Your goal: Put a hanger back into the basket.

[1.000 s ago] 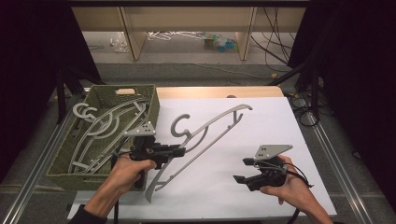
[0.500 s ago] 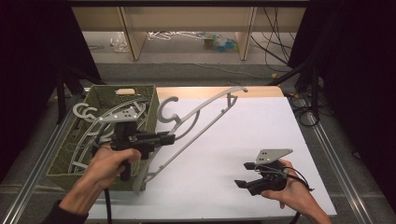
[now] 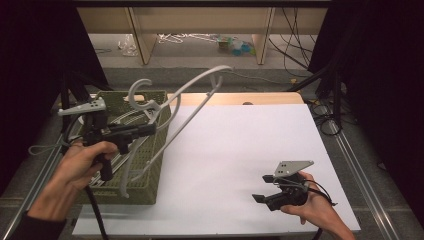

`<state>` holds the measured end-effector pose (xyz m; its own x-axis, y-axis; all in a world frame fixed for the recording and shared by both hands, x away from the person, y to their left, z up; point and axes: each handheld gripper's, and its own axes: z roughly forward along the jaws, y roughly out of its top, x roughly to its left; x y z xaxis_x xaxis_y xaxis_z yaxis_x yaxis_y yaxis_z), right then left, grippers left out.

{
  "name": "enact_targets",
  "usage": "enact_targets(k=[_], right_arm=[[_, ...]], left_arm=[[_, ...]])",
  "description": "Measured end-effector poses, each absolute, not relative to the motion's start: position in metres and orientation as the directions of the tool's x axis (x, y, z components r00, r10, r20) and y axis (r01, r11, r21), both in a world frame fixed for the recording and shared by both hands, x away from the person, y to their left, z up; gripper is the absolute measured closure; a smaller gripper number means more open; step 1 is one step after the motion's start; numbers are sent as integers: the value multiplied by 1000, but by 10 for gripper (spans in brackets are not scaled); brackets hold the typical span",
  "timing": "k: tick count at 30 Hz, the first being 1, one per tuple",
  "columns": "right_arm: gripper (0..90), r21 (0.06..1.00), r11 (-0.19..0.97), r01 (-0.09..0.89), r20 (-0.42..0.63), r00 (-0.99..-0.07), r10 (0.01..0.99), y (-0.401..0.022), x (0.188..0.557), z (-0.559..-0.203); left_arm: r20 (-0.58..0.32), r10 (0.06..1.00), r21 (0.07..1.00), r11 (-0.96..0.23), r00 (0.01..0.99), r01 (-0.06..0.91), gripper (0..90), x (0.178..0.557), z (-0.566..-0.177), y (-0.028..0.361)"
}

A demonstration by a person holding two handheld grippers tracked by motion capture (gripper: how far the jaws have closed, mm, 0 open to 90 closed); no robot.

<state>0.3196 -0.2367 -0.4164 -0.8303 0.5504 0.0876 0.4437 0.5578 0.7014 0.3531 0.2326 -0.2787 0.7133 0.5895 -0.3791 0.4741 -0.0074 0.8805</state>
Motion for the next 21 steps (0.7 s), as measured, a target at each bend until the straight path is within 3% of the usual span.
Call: enact_targets(k=[6, 21], right_arm=[[273, 700, 560, 443, 88, -832, 548, -236, 319, -417], [272, 691, 565, 451, 101, -834, 543, -234, 319, -419]], left_arm=[[-346, 631, 897, 6, 694, 442, 794, 360, -276, 262], [-361, 704, 889, 60, 612, 454, 794, 391, -297, 320]])
